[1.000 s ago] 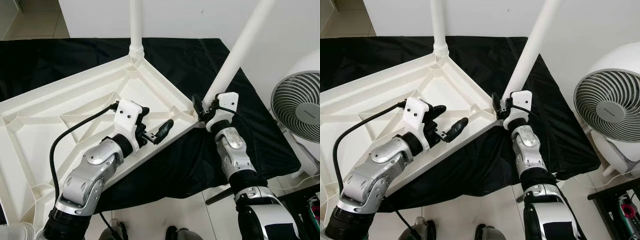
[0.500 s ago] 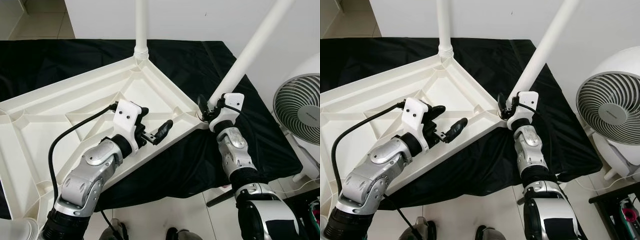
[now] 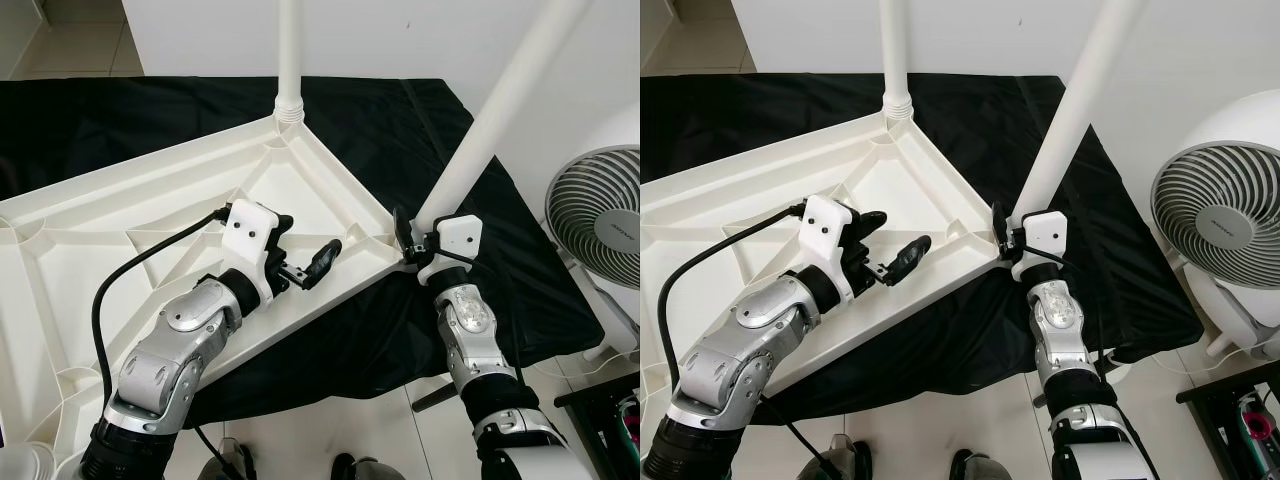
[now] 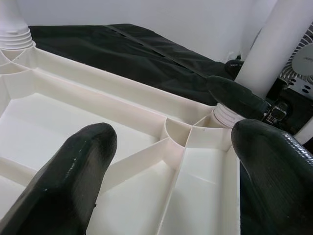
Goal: Building children table
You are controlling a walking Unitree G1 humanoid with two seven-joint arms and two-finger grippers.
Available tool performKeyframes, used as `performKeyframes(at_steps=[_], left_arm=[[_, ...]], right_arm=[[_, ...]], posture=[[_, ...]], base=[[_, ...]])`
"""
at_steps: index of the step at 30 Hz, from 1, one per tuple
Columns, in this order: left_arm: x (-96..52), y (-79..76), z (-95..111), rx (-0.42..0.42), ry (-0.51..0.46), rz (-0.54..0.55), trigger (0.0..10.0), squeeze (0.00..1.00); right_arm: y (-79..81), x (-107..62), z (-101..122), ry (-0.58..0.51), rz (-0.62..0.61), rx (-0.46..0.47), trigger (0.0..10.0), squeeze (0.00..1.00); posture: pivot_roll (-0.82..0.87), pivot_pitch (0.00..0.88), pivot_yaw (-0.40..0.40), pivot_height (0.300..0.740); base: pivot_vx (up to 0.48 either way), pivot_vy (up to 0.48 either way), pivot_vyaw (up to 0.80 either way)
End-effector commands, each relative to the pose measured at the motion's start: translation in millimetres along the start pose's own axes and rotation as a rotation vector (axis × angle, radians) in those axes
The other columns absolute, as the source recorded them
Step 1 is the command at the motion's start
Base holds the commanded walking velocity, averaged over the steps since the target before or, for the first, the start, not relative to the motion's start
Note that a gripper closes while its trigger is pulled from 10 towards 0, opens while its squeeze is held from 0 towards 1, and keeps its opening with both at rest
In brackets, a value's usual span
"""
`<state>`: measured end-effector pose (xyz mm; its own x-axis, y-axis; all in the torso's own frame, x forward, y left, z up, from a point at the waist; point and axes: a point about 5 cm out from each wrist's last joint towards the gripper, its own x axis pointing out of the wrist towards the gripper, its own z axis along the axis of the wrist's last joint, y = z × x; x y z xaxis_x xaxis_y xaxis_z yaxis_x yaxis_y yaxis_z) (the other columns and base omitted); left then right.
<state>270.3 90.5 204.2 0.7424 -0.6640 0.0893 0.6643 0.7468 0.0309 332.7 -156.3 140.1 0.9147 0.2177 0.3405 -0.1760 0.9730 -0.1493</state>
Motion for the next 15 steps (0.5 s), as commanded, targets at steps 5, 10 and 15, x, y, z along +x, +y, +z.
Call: performKeyframes(at_steps=[5,10,15], left_arm=[[-2.1,-0.6,0.5,-0.005,0.006,-0.009,10.0,0.00],[-2.1,0.7,1.5,-0.004,0.007,-0.010,10.0,0.00],[-2.2,1.4,1.8,-0.003,0.009,-0.009,10.0,0.00]], right_arm=[[9.6,-29.8,-31.9,0.142,0.014,0.006,10.0,0.00],[10.1,-35.5,-30.0,0.108,0.015,-0.080,10.0,0.00],[9.7,-38.4,-27.9,0.080,0.009,-0.125,10.0,0.00]], posture=[[0.13,0.194,-0.035,0.740],[0.13,0.197,-0.030,0.740],[0.14,0.197,-0.031,0.740]], base=[[0.000,0.000,0.00],[0.000,0.000,0.00],[0.000,0.000,0.00]])
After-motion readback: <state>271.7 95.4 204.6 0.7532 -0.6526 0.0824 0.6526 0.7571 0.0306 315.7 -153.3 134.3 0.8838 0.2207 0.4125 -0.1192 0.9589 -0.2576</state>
